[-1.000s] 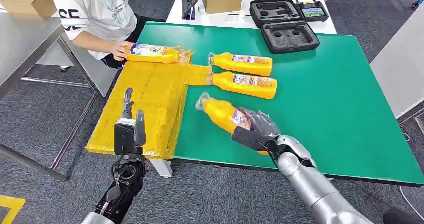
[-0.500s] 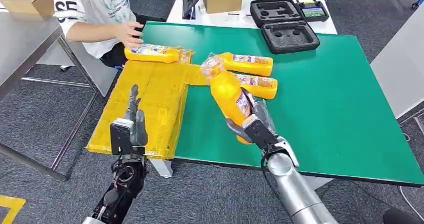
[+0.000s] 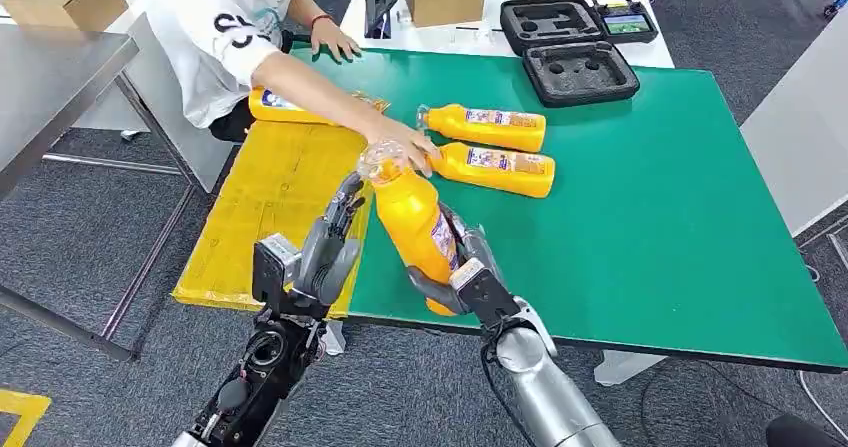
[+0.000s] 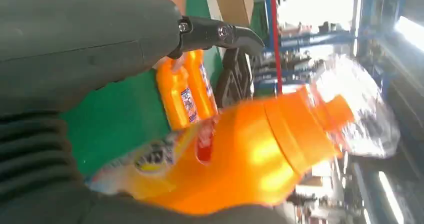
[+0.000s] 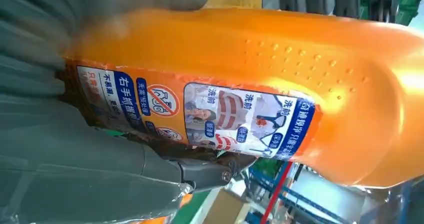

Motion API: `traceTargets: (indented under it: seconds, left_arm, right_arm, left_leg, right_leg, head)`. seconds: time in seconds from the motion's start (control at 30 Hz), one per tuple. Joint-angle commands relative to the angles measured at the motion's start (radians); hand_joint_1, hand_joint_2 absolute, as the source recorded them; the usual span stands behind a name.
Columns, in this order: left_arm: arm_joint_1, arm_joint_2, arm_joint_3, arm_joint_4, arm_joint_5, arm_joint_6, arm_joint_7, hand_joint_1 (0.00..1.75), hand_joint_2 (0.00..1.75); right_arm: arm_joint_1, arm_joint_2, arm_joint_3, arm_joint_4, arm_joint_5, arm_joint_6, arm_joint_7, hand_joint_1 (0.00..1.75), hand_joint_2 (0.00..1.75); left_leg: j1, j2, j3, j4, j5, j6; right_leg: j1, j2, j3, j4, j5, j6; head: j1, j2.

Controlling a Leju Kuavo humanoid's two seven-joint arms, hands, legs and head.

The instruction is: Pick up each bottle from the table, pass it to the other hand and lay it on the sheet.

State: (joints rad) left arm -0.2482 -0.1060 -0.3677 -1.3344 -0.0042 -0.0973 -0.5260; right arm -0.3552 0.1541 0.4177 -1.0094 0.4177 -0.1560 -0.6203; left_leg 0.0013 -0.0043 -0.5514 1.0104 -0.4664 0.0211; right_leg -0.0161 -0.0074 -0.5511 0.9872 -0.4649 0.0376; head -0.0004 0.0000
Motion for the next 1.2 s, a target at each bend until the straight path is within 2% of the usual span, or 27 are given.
traceTargets:
  seconds: [0.03, 0.43, 0.83, 1.2]
  left_arm:
    - [-0.063, 0.042, -0.04, 0.103, 0.0, -0.038, 0.014, 0.0, 1.75]
    - [-0.078, 0.026, -0.044, 0.163, -0.019, -0.067, 0.014, 0.0, 1.75]
    - [-0.086, 0.011, 0.008, 0.175, 0.036, -0.104, 0.008, 0.0, 1.75]
    - [-0.064, 0.027, 0.057, 0.159, 0.172, -0.218, 0.02, 0.0, 1.75]
  right_arm:
    - [-0.072, 0.031, 0.021, 0.121, -0.004, 0.021, -0.004, 1.75, 1.75]
    - [-0.115, 0.062, 0.054, 0.195, 0.026, 0.062, -0.003, 1.75, 1.75]
    - [-0.144, 0.1, 0.18, 0.343, 0.102, 0.127, -0.011, 1.75, 1.75]
    - [-0.186, 0.105, 0.222, 0.426, 0.13, 0.146, -0.025, 1.75, 1.75]
  left_leg:
    - [0.0, 0.001, 0.001, 0.0, 0.0, -0.001]
    - [0.0, 0.001, 0.0, 0.0, 0.0, -0.001]
    - [0.0, 0.001, 0.0, 0.0, 0.0, -0.001]
    - [0.001, 0.0, -0.001, 0.0, 0.0, -0.001]
  right_leg:
    - [0.0, 0.001, 0.0, 0.0, 0.002, -0.003]
    - [0.001, 0.001, -0.001, 0.0, 0.002, -0.003]
    - [0.001, 0.001, -0.001, 0.0, 0.002, -0.003]
    - [0.002, 0.0, -0.001, 0.0, 0.002, -0.004]
  head:
    - [0.0, 0.0]
    - [0.0, 0.0]
    - [0.0, 0.0]
    - [0.0, 0.0]
